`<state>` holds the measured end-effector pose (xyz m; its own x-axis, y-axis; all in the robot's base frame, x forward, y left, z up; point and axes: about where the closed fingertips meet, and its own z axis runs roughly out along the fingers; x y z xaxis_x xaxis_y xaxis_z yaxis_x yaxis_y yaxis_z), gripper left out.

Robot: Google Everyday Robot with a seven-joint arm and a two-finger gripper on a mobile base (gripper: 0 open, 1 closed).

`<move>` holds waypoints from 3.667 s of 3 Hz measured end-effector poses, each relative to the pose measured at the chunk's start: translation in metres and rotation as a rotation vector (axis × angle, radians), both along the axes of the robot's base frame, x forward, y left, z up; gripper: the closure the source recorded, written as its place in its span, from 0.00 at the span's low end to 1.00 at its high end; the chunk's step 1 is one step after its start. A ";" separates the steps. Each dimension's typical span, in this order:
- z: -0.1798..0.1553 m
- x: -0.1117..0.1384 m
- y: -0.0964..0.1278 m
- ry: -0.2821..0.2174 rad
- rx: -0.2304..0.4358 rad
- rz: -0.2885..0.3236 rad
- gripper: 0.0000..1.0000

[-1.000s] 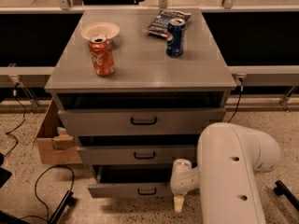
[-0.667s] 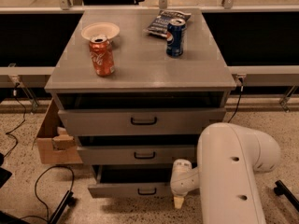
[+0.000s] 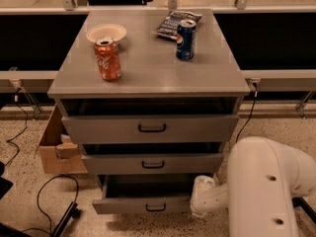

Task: Open bottom drawer

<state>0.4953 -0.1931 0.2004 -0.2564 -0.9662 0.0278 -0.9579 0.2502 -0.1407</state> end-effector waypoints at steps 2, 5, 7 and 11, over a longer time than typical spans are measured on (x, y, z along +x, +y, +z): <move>0.008 -0.006 -0.006 0.001 0.001 -0.015 0.79; 0.007 -0.009 -0.005 0.006 0.001 -0.015 0.10; 0.006 -0.010 -0.005 0.008 0.001 -0.015 0.00; -0.027 -0.113 0.030 0.093 0.119 0.024 0.61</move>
Offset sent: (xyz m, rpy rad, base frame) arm -0.0064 -0.0056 0.0023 0.0011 0.0012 -0.0153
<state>0.3822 -0.1627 0.1735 -0.2346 -0.9699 -0.0649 -0.9714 0.2365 -0.0220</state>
